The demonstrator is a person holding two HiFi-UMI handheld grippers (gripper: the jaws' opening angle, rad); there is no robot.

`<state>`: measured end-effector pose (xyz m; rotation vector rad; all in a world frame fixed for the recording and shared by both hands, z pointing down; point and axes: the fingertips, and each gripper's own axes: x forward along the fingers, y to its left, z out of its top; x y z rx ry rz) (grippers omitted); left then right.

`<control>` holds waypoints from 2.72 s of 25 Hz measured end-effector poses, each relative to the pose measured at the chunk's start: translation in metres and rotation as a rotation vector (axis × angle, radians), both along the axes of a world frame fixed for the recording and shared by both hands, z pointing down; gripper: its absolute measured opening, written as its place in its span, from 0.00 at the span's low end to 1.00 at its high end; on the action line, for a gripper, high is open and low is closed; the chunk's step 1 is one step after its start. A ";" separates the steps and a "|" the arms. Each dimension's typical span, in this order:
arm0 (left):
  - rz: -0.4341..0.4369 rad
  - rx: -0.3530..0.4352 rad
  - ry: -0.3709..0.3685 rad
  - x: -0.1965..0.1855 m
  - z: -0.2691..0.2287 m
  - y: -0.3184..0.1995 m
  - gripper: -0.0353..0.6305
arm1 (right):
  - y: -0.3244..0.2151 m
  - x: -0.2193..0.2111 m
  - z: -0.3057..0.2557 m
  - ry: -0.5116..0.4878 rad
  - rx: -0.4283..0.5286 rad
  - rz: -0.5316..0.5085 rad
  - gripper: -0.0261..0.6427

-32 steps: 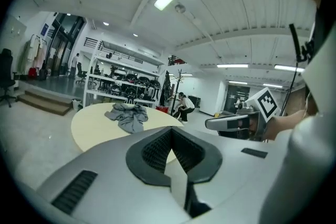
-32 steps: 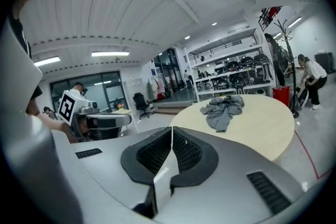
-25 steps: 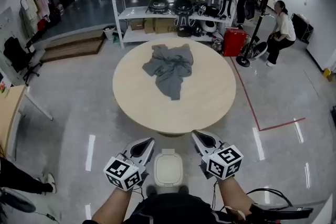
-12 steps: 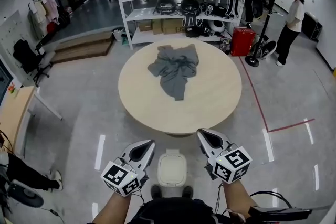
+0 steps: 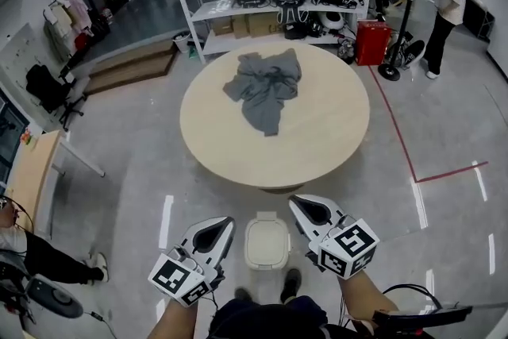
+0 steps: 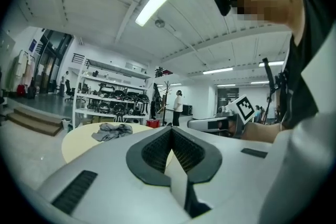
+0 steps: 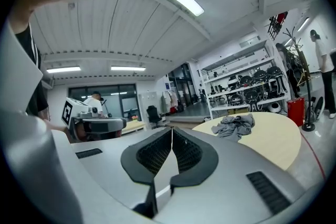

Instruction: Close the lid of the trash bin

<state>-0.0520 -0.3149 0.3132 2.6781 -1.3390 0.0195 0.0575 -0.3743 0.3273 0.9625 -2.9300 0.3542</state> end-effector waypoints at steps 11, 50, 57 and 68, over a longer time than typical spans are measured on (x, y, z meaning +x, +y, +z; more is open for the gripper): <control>0.055 0.074 0.102 -0.041 -0.019 0.103 0.05 | 0.104 -0.033 -0.020 0.017 0.054 0.060 0.06; 0.052 -0.050 0.114 0.071 -0.033 0.506 0.05 | 0.514 0.080 -0.032 -0.031 0.038 0.063 0.06; 0.025 -0.061 0.074 0.070 -0.044 0.554 0.05 | 0.559 0.075 -0.048 -0.081 0.054 0.044 0.06; 0.036 -0.006 0.117 0.017 -0.031 0.657 0.05 | 0.651 0.036 -0.035 -0.047 0.077 0.176 0.06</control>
